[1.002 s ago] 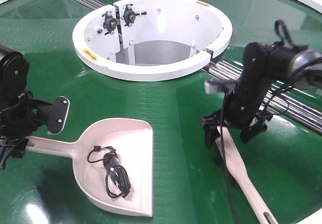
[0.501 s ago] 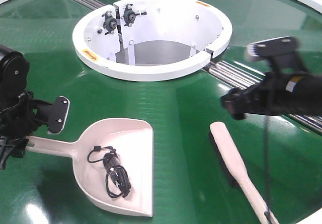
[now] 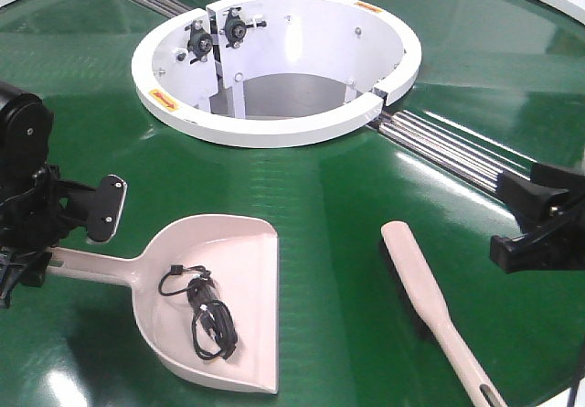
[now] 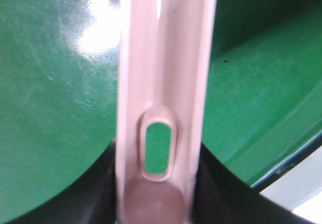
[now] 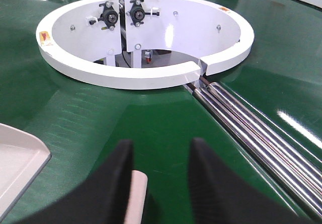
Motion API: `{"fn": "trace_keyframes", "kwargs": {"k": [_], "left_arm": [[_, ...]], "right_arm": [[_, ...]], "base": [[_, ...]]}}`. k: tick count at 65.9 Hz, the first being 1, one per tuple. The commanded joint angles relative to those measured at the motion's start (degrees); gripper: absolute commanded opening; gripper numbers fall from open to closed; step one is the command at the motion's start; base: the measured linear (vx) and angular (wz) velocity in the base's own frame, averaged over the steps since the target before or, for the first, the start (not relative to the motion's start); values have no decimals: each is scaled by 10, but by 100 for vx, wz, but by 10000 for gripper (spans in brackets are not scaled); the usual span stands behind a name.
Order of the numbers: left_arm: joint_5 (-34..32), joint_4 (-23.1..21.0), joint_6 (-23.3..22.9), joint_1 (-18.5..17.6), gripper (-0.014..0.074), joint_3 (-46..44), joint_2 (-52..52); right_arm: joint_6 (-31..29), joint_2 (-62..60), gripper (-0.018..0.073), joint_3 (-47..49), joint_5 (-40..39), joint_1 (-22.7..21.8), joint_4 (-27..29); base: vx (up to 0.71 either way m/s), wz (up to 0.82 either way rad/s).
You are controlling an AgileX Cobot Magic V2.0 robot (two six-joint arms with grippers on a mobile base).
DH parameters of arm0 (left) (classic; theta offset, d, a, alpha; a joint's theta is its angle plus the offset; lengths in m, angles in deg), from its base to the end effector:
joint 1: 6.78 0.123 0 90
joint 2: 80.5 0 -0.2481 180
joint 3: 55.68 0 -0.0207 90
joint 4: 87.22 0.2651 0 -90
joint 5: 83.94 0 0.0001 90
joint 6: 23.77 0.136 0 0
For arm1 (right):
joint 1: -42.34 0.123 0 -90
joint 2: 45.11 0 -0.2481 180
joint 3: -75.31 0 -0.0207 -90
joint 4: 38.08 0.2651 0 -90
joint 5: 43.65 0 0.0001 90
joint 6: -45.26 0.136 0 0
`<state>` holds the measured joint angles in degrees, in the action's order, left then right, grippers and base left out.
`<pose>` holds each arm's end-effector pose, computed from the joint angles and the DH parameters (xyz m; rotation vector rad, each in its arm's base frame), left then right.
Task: Clean and inspect green conveyor with broom and dustpan
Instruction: 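Open the left gripper, release the dustpan handle, and withdraw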
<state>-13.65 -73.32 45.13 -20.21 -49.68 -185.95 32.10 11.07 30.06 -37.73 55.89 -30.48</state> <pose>0.3160 -0.0438 0.1520 -2.0670 -2.1691 -0.2812 0.2481 0.0617 0.2563 -0.3210 1.8464 0.1084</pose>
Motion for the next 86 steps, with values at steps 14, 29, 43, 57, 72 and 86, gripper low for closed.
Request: {"fn": "trace_keyframes", "kwargs": {"k": [14, 29, 43, 57, 72, 86], "left_arm": [[11, -9, -3, -5, -22, -15, 20], [11, -9, -3, -5, -22, -15, 20], [11, -9, -3, -5, -22, -15, 20], [8, -9, -3, -5, -22, -15, 20], [8, -9, -3, -5, -22, -15, 20], [11, -9, -3, -5, -15, -15, 20]], "right_arm": [[-4, -13, -10, 14, -36, -4, 2], [-4, -13, -10, 14, -36, -4, 2], [-4, -13, -10, 14, -36, -4, 2], [-4, -13, -10, 14, -36, -4, 2], [-4, -13, -10, 14, -36, -4, 2], [-4, -13, -10, 14, -36, -4, 2]], "base": [[0, 0], [0, 0], [0, 0], [0, 0], [0, 0], [0, 0]]}}
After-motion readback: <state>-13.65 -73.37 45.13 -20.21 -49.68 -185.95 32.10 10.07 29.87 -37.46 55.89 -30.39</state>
